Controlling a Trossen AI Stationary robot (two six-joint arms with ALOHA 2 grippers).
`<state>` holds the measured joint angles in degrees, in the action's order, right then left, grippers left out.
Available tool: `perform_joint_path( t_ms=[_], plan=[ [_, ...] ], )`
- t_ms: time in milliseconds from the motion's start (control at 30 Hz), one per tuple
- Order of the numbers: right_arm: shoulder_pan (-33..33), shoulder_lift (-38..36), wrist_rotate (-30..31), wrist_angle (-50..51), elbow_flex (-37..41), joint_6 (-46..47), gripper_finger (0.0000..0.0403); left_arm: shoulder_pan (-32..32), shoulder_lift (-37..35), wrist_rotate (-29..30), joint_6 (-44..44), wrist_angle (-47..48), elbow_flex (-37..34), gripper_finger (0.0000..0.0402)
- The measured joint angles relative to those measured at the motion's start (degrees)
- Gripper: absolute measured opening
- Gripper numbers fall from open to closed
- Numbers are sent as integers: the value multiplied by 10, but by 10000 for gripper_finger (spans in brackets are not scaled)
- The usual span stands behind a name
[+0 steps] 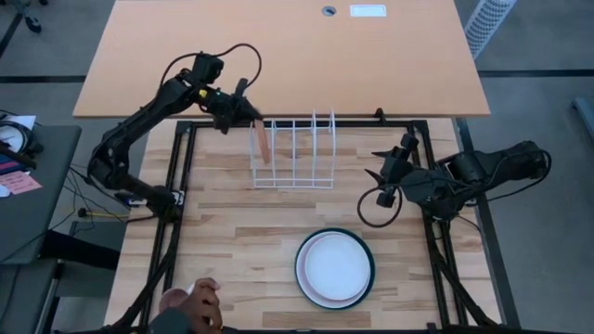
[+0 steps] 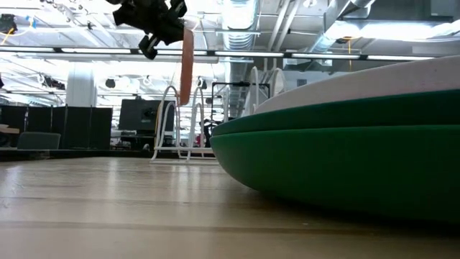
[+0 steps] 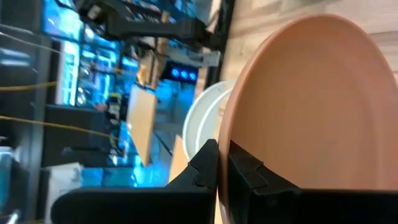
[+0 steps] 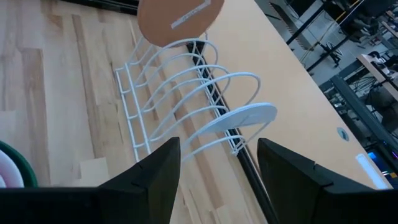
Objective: Sort dishes
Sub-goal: Put the light orange plate in the dish rack
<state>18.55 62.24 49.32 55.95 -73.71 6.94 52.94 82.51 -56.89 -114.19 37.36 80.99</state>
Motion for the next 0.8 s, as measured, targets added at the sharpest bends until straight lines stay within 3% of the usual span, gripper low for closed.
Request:
perform_joint_path(
  t_ms=[167, 367, 800],
  plan=[
    [-3, 0, -1, -18, 0, -12, 217, 23, 27, -67, 3, -25, 0, 2],
    [-3, 0, -13, -26, 0, -28, 217, 32, 60, -103, -18, -16, 0, 2],
    [-3, 0, -15, -25, 0, -44, 217, 43, 94, -104, -22, 17, 0, 2]
  ],
)
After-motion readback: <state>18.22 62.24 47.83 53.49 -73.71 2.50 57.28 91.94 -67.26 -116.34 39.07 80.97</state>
